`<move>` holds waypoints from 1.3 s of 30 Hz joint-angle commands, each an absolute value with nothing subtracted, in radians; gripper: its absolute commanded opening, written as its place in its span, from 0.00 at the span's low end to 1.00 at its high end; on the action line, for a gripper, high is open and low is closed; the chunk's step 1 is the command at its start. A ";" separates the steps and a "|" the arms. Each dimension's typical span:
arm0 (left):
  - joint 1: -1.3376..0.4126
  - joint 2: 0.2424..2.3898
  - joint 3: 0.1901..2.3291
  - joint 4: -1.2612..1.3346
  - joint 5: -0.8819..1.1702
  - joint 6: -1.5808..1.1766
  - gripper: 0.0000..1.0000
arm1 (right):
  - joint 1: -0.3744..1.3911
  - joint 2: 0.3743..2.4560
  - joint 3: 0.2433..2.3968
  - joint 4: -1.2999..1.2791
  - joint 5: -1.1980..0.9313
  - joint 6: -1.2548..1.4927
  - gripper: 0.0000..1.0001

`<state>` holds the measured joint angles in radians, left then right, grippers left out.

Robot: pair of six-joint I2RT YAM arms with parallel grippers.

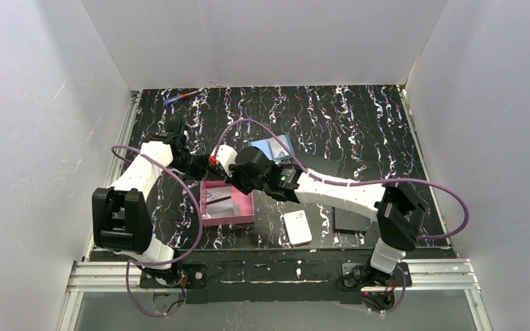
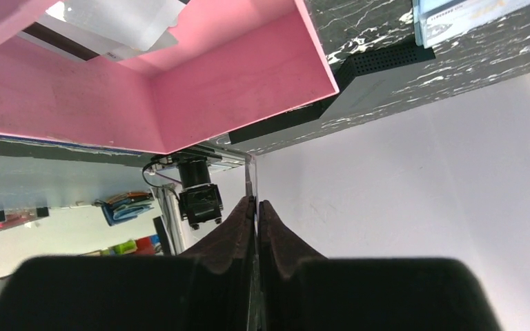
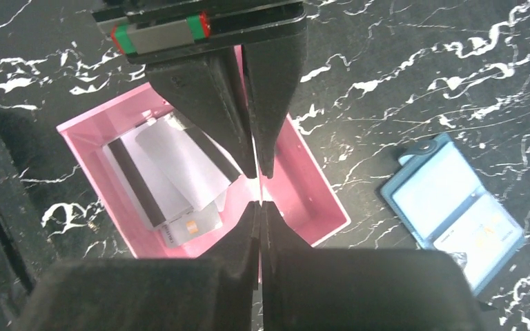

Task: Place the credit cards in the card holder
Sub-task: Pick up the credit card from the storage box, then insert the credit card into the card holder.

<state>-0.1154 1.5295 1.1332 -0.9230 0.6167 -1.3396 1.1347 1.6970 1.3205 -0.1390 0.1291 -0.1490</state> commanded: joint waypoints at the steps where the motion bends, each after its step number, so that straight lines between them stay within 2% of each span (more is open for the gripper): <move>1: -0.120 1.478 1.189 -0.966 0.626 -1.331 0.24 | 1.141 1.709 1.390 -0.123 0.211 -0.149 0.01; 3: -0.120 1.489 1.263 -0.963 0.564 -1.264 0.58 | 1.132 1.689 1.385 -0.097 0.255 -0.136 0.01; 5: -0.117 1.499 1.339 -0.963 0.495 -1.196 0.75 | 1.098 1.653 1.358 -0.044 0.256 -0.115 0.01; 8: -0.117 1.514 1.455 -0.928 0.339 -1.044 0.90 | 0.967 1.626 1.367 -0.041 0.170 0.027 0.01; 11: -0.117 1.520 1.453 -0.770 0.348 -0.894 0.93 | 0.767 1.652 1.408 -0.132 -0.044 0.246 0.01; 16: -0.149 1.621 1.417 -0.490 0.576 -0.741 0.88 | 0.480 1.788 1.397 -0.107 -0.526 0.405 0.01; 19: -0.213 1.774 1.522 -0.504 0.654 -0.638 0.78 | 0.392 1.891 1.417 -0.076 -0.698 0.459 0.01; 26: -0.323 2.038 1.729 -0.501 0.678 -0.551 0.47 | 0.343 1.989 1.442 -0.063 -0.730 0.459 0.01; 32: -0.343 2.185 1.831 -0.524 0.649 -0.532 0.33 | 0.338 2.054 1.439 -0.013 -0.730 0.492 0.01; 39: -0.341 2.271 1.917 -0.674 0.525 -0.474 0.18 | 0.333 2.107 1.469 -0.037 -0.713 0.474 0.01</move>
<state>-0.3485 2.2505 1.8656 -0.5591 0.5938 -0.5247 0.3401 2.0827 1.4254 -0.0498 -0.6998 0.4747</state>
